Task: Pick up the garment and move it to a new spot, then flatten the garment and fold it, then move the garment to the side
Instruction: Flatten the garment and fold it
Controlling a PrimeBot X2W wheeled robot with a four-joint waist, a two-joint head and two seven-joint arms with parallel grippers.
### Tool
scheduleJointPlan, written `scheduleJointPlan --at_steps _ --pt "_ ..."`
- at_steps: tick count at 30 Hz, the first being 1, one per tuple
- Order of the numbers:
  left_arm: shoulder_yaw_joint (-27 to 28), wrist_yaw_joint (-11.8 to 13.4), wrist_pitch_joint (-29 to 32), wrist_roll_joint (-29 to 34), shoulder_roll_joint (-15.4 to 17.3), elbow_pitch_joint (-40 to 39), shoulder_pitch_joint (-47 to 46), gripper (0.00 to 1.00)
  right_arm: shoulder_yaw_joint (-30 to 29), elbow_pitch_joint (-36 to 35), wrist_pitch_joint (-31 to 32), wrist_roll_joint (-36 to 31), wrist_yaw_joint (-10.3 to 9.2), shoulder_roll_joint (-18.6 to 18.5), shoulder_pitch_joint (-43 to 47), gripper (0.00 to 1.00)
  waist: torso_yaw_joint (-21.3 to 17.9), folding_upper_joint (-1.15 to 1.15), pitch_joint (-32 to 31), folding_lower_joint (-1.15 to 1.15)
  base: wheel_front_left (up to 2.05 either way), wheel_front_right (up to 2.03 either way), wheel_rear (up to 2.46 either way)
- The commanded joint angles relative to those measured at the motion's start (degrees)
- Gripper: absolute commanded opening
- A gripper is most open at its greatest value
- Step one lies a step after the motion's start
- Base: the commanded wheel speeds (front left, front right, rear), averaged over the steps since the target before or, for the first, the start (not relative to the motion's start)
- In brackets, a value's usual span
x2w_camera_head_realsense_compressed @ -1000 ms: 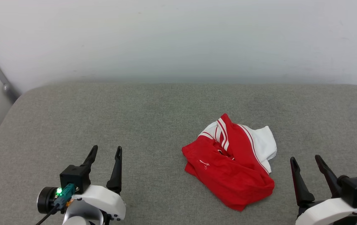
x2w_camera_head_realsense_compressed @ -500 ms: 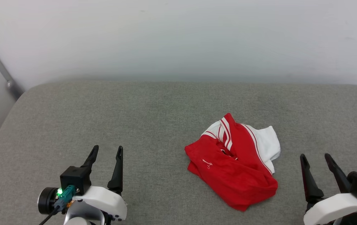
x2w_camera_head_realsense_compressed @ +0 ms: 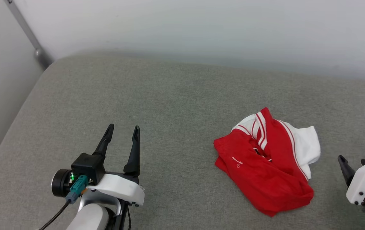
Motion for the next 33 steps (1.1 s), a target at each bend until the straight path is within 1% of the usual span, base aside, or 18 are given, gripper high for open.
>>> scheduleJointPlan --at_steps 1,4,9,14,18,19,20,22,26,30,33 --pt "-0.03 -0.24 -0.43 0.29 -0.38 -0.03 -0.91 1.0 0.08 1.4 2.39 0.72 -0.01 -1.21 -2.12 1.0 2.1 0.0 2.27 0.0 0.0 0.0 0.0" --pt "-0.21 -0.79 -0.85 0.7 -1.13 0.18 -2.2 1.0 1.64 4.91 8.87 2.8 -0.01 -3.5 -6.12 1.0 3.43 0.0 4.11 0.0 0.0 0.0 0.0" --pt "-0.08 -1.47 -1.14 1.49 -2.36 0.55 -4.11 1.0 4.92 7.97 16.3 5.13 -0.01 -5.87 -11.26 1.0 4.8 0.0 7.15 0.0 0.0 0.0 0.0" --pt "0.23 -2.05 -1.34 2.13 -3.43 1.01 -5.58 1.0 6.95 11.04 20.44 6.12 -0.01 -6.94 -14.5 1.0 5.29 0.0 9.47 0.0 0.0 0.0 0.0" --pt "0.59 -2.9 -1.39 2.6 -4.3 1.45 -6.41 1.0 8.1 14.9 22.79 6.81 -0.02 -6.04 -14.65 1.0 5.21 0.0 10.61 0.0 0.0 0.0 0.0" --pt "0.72 -2.98 -1.4 2.71 -4.45 1.58 -6.54 1.0 8.31 15.78 23.23 6.94 -0.02 -5.6 -14.56 0.85 5.14 0.0 10.71 0.0 0.0 0.0 0.0" --pt "0.81 -3.19 -1.4 2.73 -4.61 1.73 -6.53 1.0 8.75 16.49 23.69 7.05 -0.02 -5.28 -14.48 0.38 5.03 0.0 10.76 0.0 0.0 0.0 0.0" --pt "1.03 -3.47 -1.4 3.12 -4.84 2.0 -6.45 1.0 9.55 16.78 23.54 7.87 -0.01 -4.77 -14.79 0.0 4.61 0.0 10.78 0.0 0.0 0.0 0.0" --pt "1.87 -3.68 -1.34 3.56 -4.77 2.53 -5.37 1.0 11.87 14.77 21.05 8.32 -0.01 -6.02 -17.1 0.0 2.76 0.0 9.8 0.0 0.0 0.0 0.0" --pt "2.44 -3.74 -1.29 3.93 -4.25 3.23 -4.42 1.0 13.76 10.58 17.84 7.69 -0.01 -8.42 -19.73 0.0 0.24 0.0 7.93 0.0 0.0 0.0 0.0" --pt "2.74 -3.54 -1.29 3.91 -3.89 3.68 -3.55 1.0 14.52 7.24 16.56 6.52 -0.01 -9.88 -19.82 0.0 -1.76 0.0 6.24 0.0 0.0 0.0 0.0"
